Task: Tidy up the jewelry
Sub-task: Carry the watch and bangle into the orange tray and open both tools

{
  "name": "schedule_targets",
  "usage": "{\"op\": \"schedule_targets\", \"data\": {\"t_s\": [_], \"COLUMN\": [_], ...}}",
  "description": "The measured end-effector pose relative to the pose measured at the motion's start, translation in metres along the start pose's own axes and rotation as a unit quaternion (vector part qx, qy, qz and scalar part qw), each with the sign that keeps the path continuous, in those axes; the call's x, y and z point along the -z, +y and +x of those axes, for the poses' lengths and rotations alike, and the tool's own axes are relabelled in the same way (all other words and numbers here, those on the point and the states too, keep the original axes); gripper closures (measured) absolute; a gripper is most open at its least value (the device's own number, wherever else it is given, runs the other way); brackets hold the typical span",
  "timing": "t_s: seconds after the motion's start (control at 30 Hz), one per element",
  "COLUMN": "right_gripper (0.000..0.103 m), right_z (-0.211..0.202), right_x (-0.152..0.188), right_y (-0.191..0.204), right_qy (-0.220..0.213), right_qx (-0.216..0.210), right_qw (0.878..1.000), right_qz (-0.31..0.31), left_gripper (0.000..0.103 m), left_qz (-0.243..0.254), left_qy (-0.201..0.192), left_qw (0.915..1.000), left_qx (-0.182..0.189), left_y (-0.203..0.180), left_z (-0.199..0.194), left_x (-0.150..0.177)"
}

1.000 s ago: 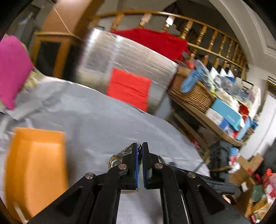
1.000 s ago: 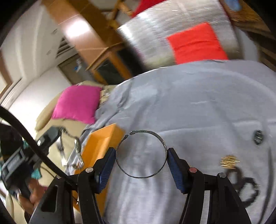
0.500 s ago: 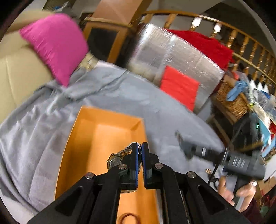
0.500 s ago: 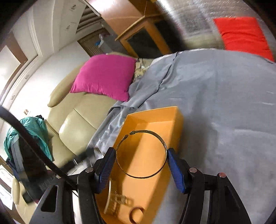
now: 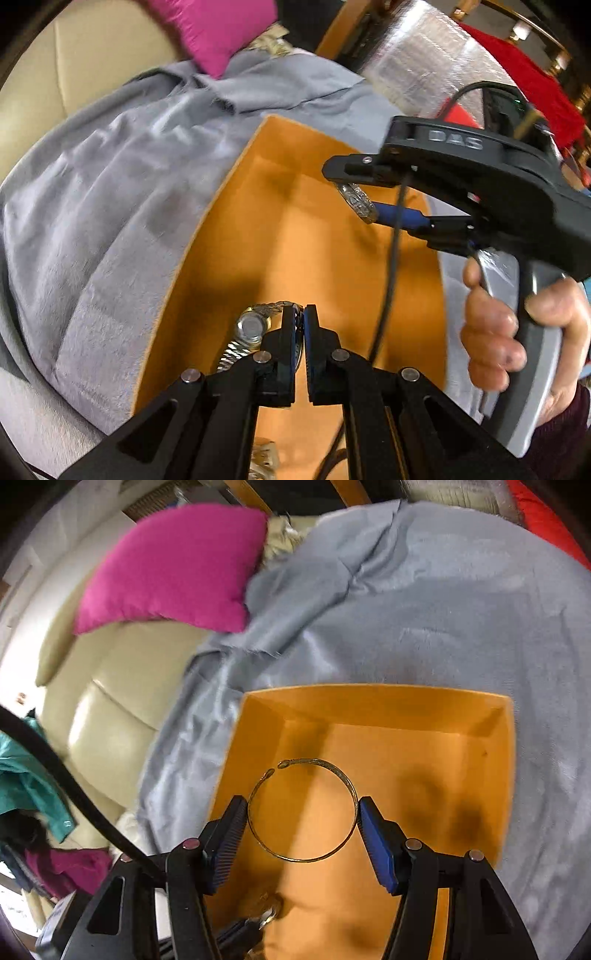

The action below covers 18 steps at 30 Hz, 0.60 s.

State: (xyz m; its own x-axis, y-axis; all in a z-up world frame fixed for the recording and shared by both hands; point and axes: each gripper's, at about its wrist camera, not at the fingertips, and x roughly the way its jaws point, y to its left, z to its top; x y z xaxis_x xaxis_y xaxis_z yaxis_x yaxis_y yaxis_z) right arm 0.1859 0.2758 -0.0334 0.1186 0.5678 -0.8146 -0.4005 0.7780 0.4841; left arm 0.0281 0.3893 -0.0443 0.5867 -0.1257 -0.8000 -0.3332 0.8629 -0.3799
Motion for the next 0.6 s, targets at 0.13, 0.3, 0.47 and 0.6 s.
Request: {"op": "schedule_targets", "data": {"t_s": [0.13,0.3,0.47,0.6], "right_gripper": [0.039,0.037,0.036,0.036], "right_z": [0.028,0.038,0.03,-0.007], "right_x": [-0.01,-0.013,-0.014,-0.006], "right_y": [-0.003,-0.009,-0.016,-0.023], "right_qy": [0.022,0.027,0.032,0.001], "right_qx": [0.032,0.05,0.034,-0.02], "right_qw": [0.999,0.998,0.998,0.999], "right_qz": [0.011,0.022,0.043,0.051], "left_gripper": [0.099,0.098,0.094,0.076], "left_qz": [-0.006,-0.011,-0.015,-0.011], "left_qy": [0.014,0.03,0.042,0.019], "left_qw": [0.9998,0.9993,0.9984,0.9983], "left_qx": [-0.011,-0.017,-0.035,-0.055], "left_y": [0.005,0.009,0.01,0.001], "left_z": [0.007,0.016,0.02,0.012], "left_x": [-0.001,-0.004,-0.004,-0.006]}}
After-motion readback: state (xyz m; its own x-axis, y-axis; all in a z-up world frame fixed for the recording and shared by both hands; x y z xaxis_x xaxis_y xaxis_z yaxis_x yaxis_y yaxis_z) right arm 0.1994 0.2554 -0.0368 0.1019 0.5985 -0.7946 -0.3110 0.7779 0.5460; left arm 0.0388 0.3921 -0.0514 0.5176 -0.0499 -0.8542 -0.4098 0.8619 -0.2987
